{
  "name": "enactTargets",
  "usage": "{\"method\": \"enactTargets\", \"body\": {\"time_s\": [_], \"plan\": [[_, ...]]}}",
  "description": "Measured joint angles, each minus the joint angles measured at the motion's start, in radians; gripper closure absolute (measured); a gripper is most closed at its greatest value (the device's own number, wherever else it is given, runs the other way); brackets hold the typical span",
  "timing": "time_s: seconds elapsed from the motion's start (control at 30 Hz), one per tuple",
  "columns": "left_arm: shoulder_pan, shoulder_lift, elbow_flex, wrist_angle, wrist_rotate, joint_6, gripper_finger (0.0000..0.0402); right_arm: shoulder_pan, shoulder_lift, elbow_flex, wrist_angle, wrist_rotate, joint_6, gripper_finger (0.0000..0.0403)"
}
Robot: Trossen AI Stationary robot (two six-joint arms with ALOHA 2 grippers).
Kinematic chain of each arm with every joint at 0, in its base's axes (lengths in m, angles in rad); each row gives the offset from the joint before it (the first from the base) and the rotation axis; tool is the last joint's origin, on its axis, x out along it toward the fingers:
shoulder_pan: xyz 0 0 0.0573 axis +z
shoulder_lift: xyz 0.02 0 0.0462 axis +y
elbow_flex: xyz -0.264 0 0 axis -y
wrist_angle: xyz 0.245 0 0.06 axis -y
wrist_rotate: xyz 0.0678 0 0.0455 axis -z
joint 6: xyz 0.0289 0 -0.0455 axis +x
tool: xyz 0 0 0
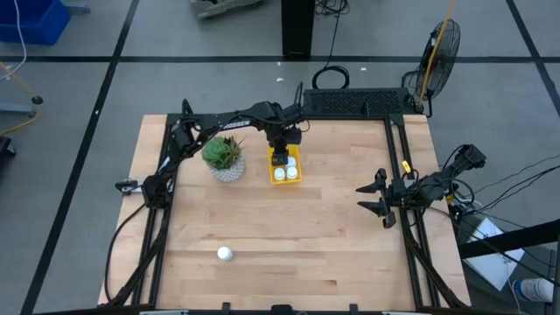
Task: Pick and place pill bottles into a basket
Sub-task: Put the white pill bottle into the yellow bin
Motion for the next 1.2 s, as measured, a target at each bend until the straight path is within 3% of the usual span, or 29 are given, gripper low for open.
{"method": "enactTargets", "body": {"time_s": [0.97,1.03,1.2], "plan": [[-0.003,-0.008,-0.003,0.004,-0.004,-0.013,0.0241,0.000,-0.001,0.000,0.001,0.000,0.000,0.0206],[-0.003,-0.008,-0.003,0.004,-0.004,-0.022,0.0223,0.000,-0.001,0.000,0.000,0.000,0.000,0.0206],[-0.005,-0.004,-0.007,-0.012,-0.022,-0.027,0.0136,0.000,-0.001,0.000,0.001,0.000,0.000,0.0206]]}}
